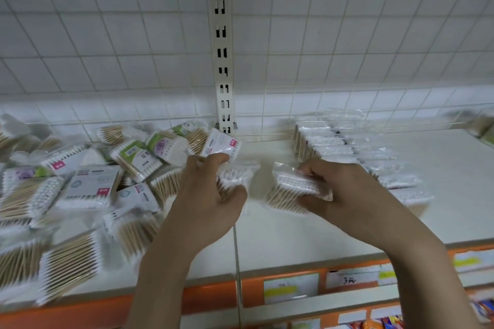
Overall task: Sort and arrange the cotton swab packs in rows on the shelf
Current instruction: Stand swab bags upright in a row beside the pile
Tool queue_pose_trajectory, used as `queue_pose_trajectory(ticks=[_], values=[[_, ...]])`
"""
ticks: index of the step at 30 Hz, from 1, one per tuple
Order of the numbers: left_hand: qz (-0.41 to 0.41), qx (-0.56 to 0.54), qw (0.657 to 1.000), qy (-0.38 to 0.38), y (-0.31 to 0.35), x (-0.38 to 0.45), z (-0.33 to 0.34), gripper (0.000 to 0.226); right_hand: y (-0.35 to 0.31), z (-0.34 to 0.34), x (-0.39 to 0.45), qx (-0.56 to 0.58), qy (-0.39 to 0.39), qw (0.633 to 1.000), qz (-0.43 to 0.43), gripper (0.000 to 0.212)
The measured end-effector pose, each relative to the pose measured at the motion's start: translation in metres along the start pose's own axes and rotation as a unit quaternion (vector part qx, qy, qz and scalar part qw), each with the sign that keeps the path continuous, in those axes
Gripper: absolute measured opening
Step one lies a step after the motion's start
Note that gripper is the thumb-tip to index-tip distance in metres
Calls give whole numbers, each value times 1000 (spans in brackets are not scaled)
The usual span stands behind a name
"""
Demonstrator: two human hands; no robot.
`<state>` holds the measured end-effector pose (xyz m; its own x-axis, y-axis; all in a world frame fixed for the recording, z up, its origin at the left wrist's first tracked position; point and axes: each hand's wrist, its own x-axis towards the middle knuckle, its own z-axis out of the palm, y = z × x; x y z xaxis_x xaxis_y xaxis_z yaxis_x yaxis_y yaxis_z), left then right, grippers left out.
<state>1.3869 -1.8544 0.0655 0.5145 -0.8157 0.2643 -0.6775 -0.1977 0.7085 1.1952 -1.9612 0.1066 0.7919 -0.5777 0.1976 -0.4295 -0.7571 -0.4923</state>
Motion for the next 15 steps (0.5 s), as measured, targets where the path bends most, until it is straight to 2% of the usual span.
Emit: queue_pose_trajectory(ticks=[6, 10, 15], values=[[26, -6, 999, -30, 12, -1, 11, 47, 14, -12, -26, -15, 6, 999, 45, 31], [64, -4, 998, -23, 24, 1, 21, 40, 29, -21, -38, -33, 13, 997, 68, 29], [69, -10, 997, -33, 44, 6, 35, 34, 49, -31, -40, -46, 22, 997, 62, 25]])
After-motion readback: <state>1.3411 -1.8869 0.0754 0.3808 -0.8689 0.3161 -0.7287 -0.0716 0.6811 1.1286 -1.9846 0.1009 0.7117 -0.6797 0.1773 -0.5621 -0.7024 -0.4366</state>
